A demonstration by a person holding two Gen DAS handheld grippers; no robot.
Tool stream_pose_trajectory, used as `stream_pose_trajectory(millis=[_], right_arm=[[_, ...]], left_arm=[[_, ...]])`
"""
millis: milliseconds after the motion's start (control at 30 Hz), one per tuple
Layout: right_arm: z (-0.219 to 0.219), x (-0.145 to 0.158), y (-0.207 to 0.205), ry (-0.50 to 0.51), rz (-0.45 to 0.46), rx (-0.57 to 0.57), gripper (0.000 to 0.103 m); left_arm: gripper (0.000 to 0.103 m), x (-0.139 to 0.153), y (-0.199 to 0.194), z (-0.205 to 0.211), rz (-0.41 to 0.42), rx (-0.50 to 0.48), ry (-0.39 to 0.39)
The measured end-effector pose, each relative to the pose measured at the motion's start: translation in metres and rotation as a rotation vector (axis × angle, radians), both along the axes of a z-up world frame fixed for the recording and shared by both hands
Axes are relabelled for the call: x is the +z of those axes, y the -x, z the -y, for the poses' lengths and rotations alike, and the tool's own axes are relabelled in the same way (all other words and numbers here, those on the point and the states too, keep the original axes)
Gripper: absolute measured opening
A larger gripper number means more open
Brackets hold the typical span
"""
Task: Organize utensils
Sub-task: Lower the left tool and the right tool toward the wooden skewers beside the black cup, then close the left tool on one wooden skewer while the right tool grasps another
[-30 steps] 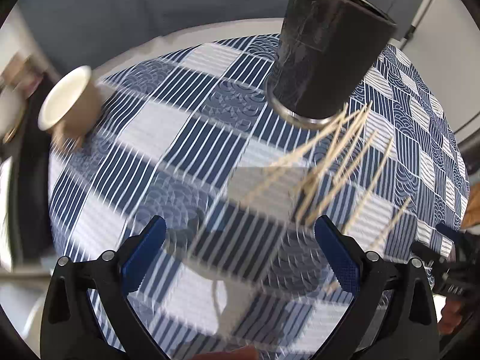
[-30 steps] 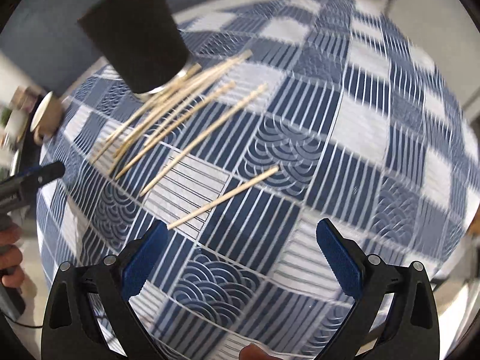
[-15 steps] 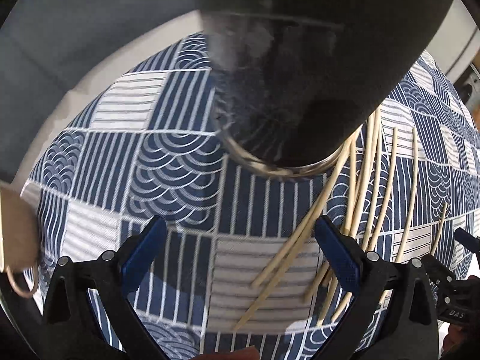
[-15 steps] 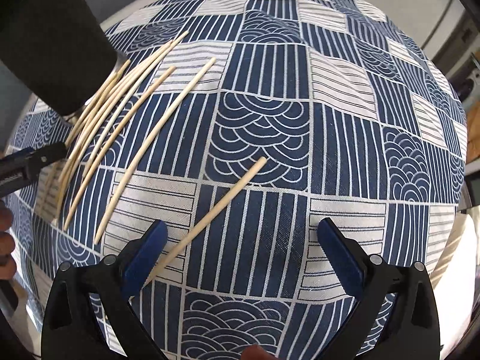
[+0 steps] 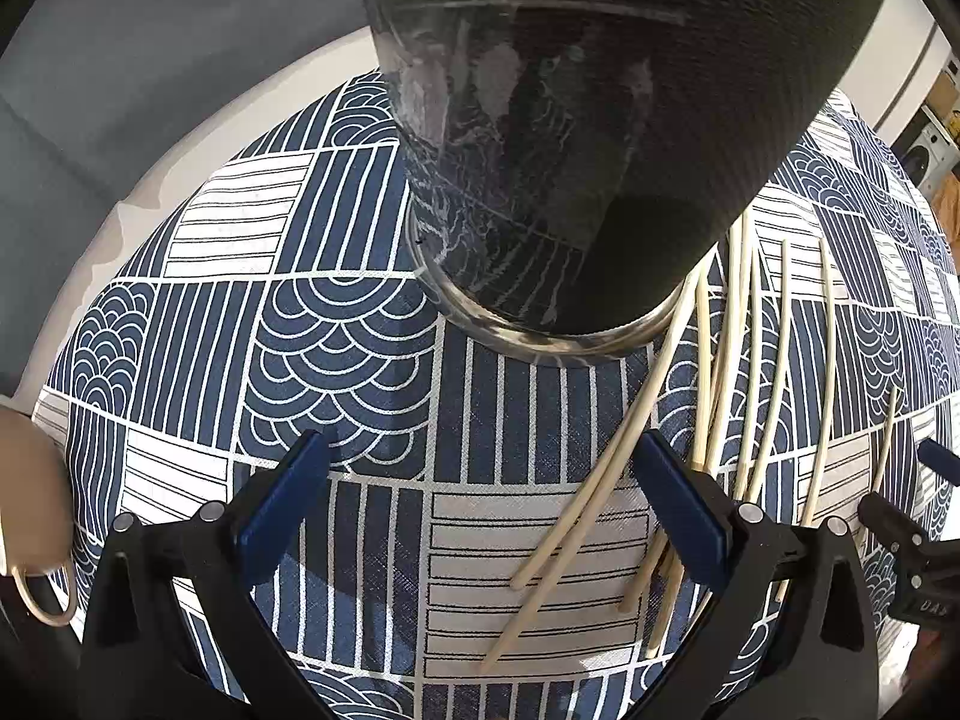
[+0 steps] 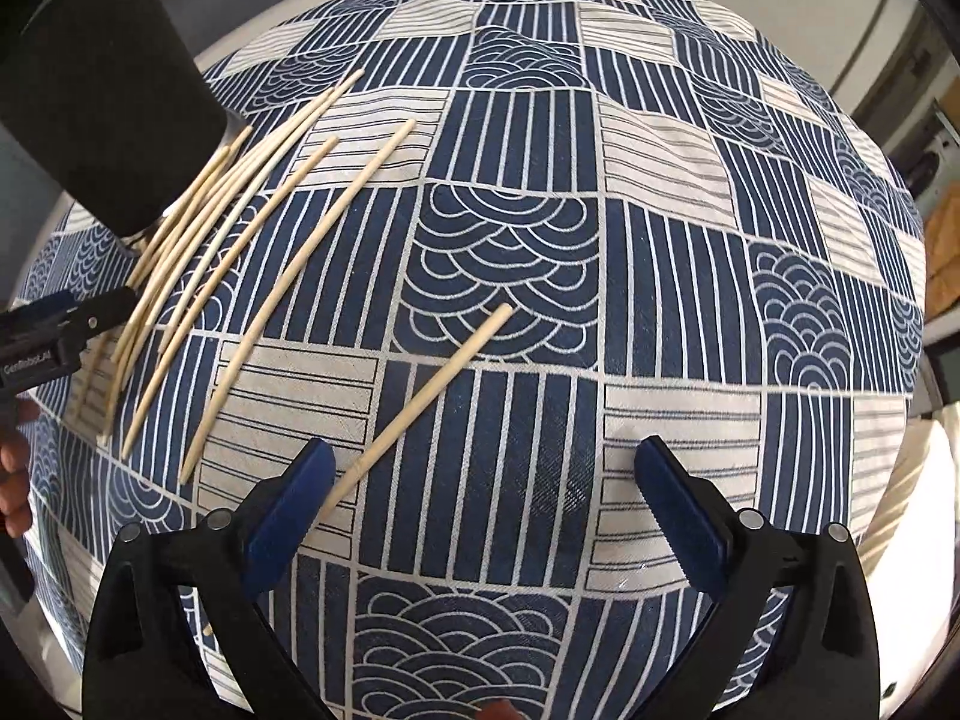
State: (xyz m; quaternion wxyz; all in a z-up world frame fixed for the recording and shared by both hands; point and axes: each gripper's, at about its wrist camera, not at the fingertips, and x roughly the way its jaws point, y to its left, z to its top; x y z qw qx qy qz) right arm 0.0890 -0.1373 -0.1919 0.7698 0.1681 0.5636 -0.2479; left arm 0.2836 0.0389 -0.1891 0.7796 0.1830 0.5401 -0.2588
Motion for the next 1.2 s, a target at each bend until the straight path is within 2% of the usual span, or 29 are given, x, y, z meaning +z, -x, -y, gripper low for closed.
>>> stream_pose_trajectory(millis=[100,167,233,267,333,367,400,433,533,567,633,700,733,767,867,1200], right_arm=[[0.0,0.0,0.0,-0.004,-0.004,-0.015,0.097],[-0.002,-0.001,-0.004,-0.002,-0.006,-0.02,0.097],[0.0,0.001,-0.006,-0.006,-0.015,0.001,0.096],[0.002,0.002,-0.009,-0.011,-0.018,0.011,0.096],[0.004,0.002,-0.01,-0.013,-0.02,0.005,0.095],[0.004,0.002,-0.009,-0.013,-0.021,-0.001,0.094],[0.008,0.002,-0.013,-0.014,-0.019,-0.003,0.09],[0.007,0.003,-0.012,-0.009,-0.012,0.001,0.086],[0.0,0.01,-0.01,-0.001,0.002,0.059,0.047],[-0.001,0.012,-0.01,-0.004,0.002,0.083,0.044],[0.0,0.014,-0.011,-0.005,0.005,0.113,0.027],[0.004,0.016,-0.011,-0.02,0.009,0.129,0.019],[0.009,0.017,-0.011,-0.052,0.015,0.127,0.01],[0.013,0.018,-0.012,-0.083,0.021,0.124,0.007],[0.024,0.019,-0.009,-0.163,0.065,0.13,0.005],[0.023,0.05,-0.008,-0.149,0.137,0.288,0.005]], left_arm=[[0.099,-0.001,0.0,0.002,-0.004,0.022,-0.004],[0.093,0.001,0.0,0.001,0.002,0.047,0.002],[0.073,0.006,0.006,0.002,0.018,0.023,0.017],[0.067,0.008,0.008,0.003,0.021,0.014,0.023],[0.043,0.011,0.013,0.004,0.02,-0.008,0.033],[0.038,0.012,0.015,0.005,0.017,-0.028,0.037],[0.023,0.013,0.017,0.006,0.008,-0.054,0.042],[0.017,0.013,0.018,0.007,-0.004,-0.072,0.046],[0.014,0.012,0.021,0.006,-0.049,-0.083,0.068],[0.013,0.012,0.021,0.003,-0.088,-0.069,0.096],[0.011,0.011,0.024,-0.003,-0.133,-0.054,0.131],[0.01,0.008,0.034,-0.005,-0.129,-0.054,0.123],[0.009,0.008,0.037,-0.006,-0.142,-0.054,0.128],[0.009,0.009,0.039,-0.007,-0.167,-0.051,0.146],[0.008,0.019,0.046,-0.013,-0.179,-0.039,0.16],[0.005,0.042,0.065,-0.04,-0.235,0.093,0.26]])
